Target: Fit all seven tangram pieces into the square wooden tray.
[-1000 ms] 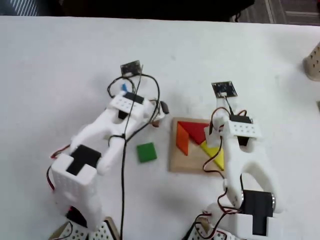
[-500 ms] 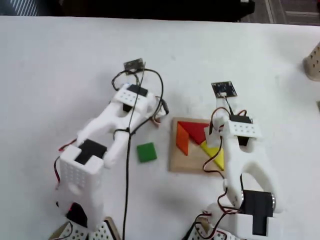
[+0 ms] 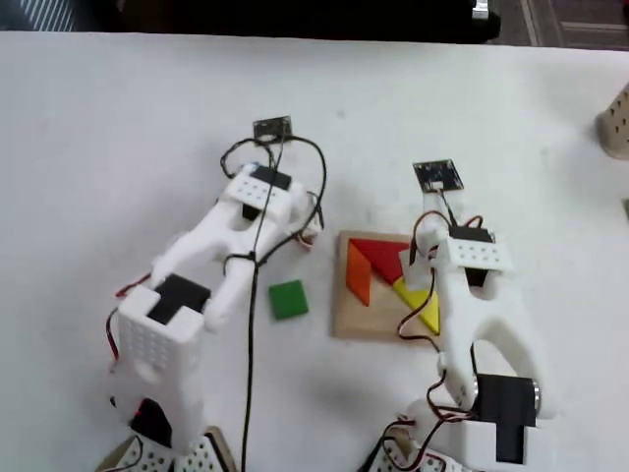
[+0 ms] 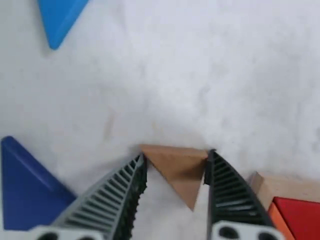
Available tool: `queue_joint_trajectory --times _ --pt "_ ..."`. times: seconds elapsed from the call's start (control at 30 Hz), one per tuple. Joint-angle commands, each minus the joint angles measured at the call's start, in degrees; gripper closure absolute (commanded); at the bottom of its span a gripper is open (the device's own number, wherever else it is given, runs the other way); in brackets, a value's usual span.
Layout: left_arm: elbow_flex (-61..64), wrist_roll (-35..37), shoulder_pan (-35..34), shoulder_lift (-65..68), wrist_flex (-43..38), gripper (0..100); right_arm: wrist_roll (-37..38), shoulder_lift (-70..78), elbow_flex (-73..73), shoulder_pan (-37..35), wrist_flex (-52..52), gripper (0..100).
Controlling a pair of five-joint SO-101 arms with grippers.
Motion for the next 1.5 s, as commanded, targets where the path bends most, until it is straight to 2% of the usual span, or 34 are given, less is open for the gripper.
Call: queue_joint_trajectory --times 0.0,0.23,0.4,0.63,0.73,0.93,1.03,1.17,1.47 --pt "-2.37 -1.49 1.19 -0.31 0.53 83 0.53 -1.63 0.53 -1.1 -1.27 97.8" --pt "-3.34 -16.62 2.68 -0.4 0.97 82 0.53 -1.63 0.62 -1.1 -1.63 97.8" --pt "-3.96 -24.88 2.33 -0.48 1.67 82 0.62 -1.63 0.62 -1.1 -1.63 97.8" --pt "-7.3 -44.22 2.59 -1.36 10.9 78 2.29 -1.63 0.7 -1.1 -1.45 97.8" --pt "-7.12 -39.38 2.15 -3.21 11.16 76 2.46 -1.63 0.7 -1.1 -1.45 97.8" --pt "-7.3 -12.57 1.98 -4.18 7.74 76 2.46 -1.63 0.7 -1.1 -1.45 97.8" --pt "-7.03 -5.19 0.48 -3.74 5.54 76 2.46 -1.63 0.7 -1.1 -1.45 97.8" --pt "-8.0 -2.99 -1.19 0.13 3.34 76 2.55 -1.63 0.7 -1.1 -1.54 97.8" --pt "-9.76 -3.08 -0.75 3.3 3.16 76 2.55 -1.63 0.7 -1.1 -1.54 97.8"
